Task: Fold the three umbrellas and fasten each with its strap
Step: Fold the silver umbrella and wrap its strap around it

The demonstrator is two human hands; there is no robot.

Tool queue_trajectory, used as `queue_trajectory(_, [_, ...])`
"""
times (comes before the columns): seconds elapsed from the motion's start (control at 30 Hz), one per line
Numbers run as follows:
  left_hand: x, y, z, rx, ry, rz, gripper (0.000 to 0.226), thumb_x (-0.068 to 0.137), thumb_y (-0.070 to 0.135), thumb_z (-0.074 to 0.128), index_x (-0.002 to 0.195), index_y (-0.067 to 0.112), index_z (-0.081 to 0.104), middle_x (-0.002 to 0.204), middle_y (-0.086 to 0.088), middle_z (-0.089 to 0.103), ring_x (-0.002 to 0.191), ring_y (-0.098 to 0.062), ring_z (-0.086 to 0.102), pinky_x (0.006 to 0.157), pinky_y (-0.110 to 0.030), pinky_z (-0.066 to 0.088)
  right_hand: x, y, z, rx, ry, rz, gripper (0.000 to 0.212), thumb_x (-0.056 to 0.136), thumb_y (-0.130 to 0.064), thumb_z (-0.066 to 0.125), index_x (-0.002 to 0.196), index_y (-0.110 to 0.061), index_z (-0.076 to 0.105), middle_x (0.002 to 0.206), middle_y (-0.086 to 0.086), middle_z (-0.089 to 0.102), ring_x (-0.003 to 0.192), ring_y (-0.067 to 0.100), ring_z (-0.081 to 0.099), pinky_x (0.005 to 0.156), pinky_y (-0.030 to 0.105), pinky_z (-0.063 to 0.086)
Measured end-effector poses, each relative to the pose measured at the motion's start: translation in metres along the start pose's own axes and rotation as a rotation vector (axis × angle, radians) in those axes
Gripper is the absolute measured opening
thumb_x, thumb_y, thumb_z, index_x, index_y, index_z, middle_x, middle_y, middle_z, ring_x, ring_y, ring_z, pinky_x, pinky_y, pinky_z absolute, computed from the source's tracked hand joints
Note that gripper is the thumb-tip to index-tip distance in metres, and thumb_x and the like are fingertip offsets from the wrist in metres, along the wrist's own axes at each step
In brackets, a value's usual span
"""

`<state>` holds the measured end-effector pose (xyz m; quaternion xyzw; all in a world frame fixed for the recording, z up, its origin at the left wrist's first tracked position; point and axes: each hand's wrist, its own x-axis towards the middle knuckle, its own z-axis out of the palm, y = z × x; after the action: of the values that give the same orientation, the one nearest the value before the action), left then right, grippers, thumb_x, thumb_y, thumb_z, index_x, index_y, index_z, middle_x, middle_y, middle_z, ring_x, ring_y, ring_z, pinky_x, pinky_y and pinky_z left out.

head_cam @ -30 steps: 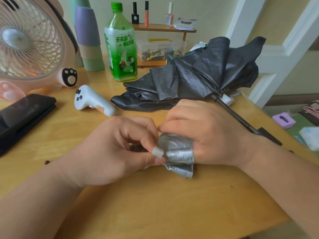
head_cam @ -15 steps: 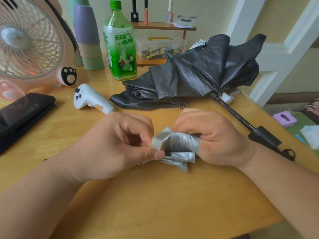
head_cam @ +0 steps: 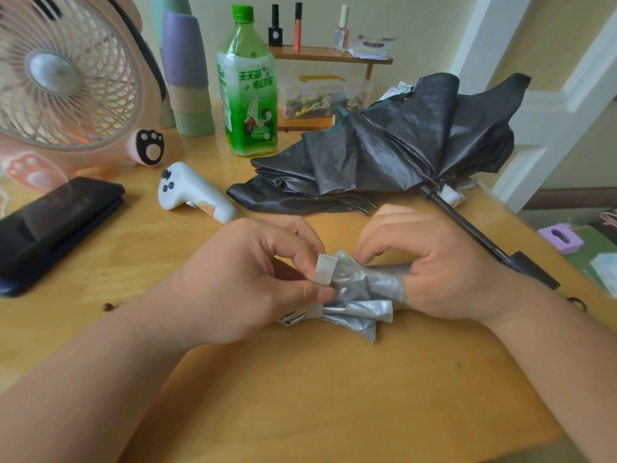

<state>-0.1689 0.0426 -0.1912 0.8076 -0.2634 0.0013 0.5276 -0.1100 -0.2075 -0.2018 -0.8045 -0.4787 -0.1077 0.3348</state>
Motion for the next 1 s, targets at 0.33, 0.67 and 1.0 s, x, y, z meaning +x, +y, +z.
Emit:
queue_trajectory(0.33, [0.002,0.007,0.007,0.145,0.201,-0.105,0.022,0.075,0.012,0.087,0.061,0.020,0.072,0.077,0.010,0.074,0.062,-0.007,0.064,0.060,-0.014,0.046,-0.004,0.006,-0.003,0.362,0.026,0.196,0.016,0.080,-0.018,0.080,0.075,-0.003,0.077,0.087,-0.002,0.075,0.081,0.015,0.069,0.077,0.025,0.052])
queue_trajectory(0.67, [0.004,0.010,0.008,0.191,0.219,-0.207,0.022,0.074,0.022,0.087,0.060,0.016,0.071,0.080,0.010,0.074,0.065,-0.008,0.066,0.064,-0.018,0.050,0.000,-0.002,-0.026,0.633,-0.087,0.435,0.035,0.084,-0.023,0.061,0.112,-0.007,0.072,0.115,0.014,0.071,0.109,0.029,0.064,0.092,0.043,0.052])
queue_trajectory(1.0, [0.002,0.013,0.007,0.291,0.211,-0.155,0.016,0.075,0.028,0.087,0.067,0.024,0.074,0.078,0.011,0.074,0.071,-0.009,0.069,0.069,-0.028,0.055,0.015,-0.036,0.001,-0.383,-0.393,0.576,0.058,0.059,-0.082,0.074,0.076,-0.029,0.054,0.080,-0.012,0.056,0.076,0.005,0.053,0.069,0.037,0.051])
